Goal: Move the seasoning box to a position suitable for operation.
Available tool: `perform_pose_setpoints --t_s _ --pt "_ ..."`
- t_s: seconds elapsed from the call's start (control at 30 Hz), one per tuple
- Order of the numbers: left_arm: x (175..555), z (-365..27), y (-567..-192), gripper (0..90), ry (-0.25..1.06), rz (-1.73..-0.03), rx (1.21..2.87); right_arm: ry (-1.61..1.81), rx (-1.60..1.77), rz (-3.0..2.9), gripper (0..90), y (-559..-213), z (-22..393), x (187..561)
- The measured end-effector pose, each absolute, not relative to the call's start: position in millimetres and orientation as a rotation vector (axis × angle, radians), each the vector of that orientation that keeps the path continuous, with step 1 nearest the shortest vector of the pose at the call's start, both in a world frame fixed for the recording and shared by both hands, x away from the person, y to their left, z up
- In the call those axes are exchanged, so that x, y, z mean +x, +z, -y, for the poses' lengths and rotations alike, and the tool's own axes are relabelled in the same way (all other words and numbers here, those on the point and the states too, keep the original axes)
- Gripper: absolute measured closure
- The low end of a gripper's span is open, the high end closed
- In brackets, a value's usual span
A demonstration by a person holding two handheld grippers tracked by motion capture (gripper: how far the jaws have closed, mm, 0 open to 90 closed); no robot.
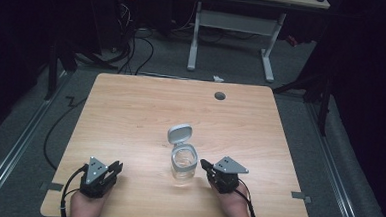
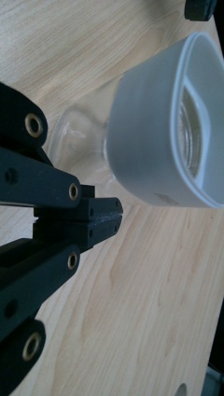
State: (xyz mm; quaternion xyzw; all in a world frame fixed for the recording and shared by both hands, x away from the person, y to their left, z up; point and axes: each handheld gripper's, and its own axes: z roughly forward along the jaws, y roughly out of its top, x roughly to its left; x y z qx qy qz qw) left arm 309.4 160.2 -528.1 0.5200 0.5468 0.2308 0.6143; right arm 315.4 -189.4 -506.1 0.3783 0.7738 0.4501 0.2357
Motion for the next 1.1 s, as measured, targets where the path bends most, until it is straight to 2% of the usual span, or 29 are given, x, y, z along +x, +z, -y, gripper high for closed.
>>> perform_pose_setpoints --t_s 0.27,0.87,1.1 --pt "308.8 -159.2 -528.6 87.2 0.532 -1.263 1.201 1.251 1.012 -2.153 90.0 -506.2 183.6 313.8" --pt "299.9 -150.4 -533.4 84.0 0.511 -1.244 1.239 1.297 0.934 -2.206 90.0 -505.4 164.5 306.2" --pt "298.8 -140.2 -537.2 84.0 0.517 -1.243 1.264 1.308 0.962 -2.191 88.2 -506.2 171.1 306.5"
